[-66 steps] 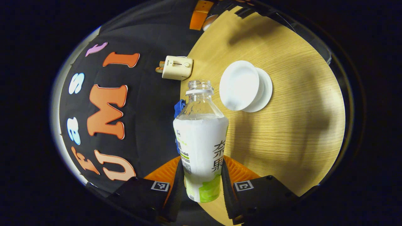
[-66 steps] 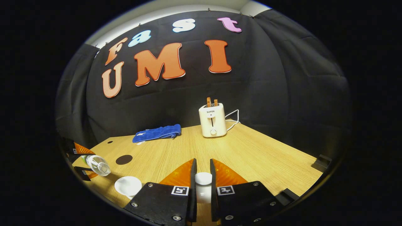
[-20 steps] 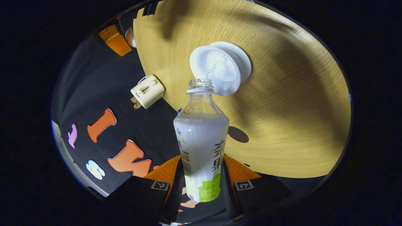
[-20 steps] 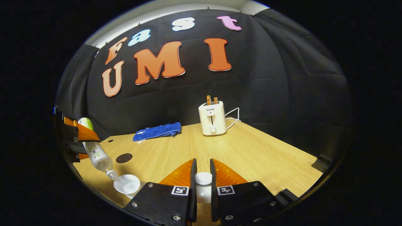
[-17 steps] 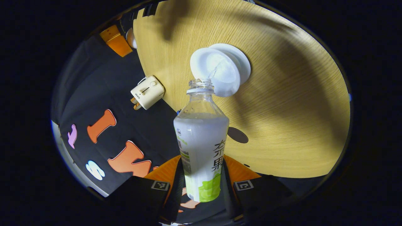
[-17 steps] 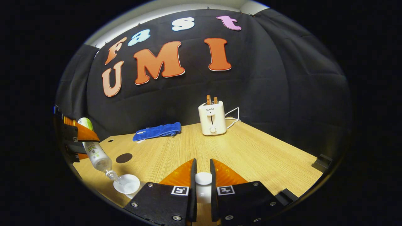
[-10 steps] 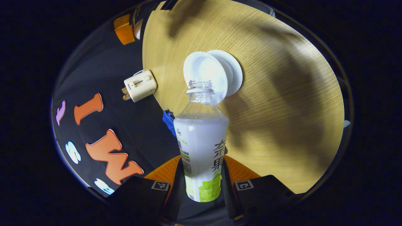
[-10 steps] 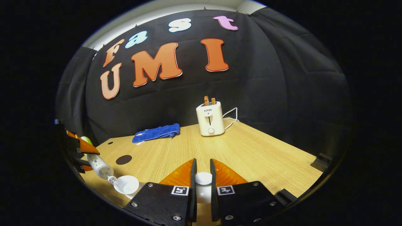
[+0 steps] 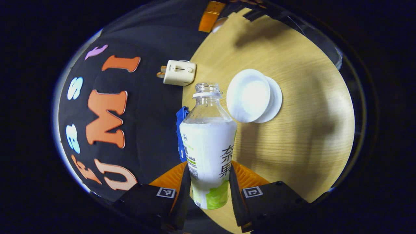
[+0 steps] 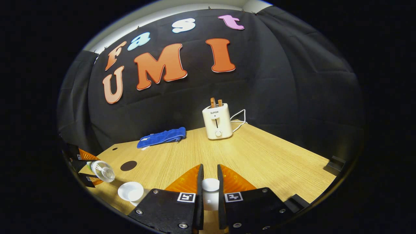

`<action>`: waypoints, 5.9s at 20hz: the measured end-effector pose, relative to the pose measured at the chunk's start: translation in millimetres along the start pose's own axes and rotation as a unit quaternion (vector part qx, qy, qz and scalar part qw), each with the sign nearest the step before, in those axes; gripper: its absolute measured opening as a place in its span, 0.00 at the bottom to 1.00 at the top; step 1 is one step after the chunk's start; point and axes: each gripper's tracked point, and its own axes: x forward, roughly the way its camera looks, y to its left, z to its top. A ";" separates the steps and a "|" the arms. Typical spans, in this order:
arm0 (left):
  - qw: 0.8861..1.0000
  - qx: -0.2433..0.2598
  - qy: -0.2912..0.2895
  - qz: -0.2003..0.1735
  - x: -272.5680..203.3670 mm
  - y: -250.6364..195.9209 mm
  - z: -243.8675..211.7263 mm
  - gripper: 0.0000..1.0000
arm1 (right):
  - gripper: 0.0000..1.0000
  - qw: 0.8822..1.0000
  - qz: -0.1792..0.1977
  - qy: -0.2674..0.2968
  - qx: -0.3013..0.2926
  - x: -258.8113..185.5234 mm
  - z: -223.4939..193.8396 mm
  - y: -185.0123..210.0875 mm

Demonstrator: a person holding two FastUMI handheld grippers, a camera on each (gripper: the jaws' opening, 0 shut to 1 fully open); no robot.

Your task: Open the teacup lid with one hand, grasp the water bottle and pour water into the teacup with the other hand; after pouring, place the water bottle on the coaster and then close the teacup lid.

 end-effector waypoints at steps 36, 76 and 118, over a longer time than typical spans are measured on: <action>0.736 -0.666 -0.088 0.083 146.5 100.2 -106.8 0.60 | 0.18 0.999 -0.010 0.047 -0.002 20.6 -32.5 -6.1; 0.760 -0.632 -0.058 0.139 67.3 49.9 -128.6 0.96 | 0.18 0.994 0.095 -0.002 -0.058 -6.7 -12.6 96.8; 0.717 -0.664 -0.052 0.206 -26.2 52.2 -174.7 0.98 | 0.74 0.984 0.147 -0.004 -0.099 -10.5 -24.2 161.9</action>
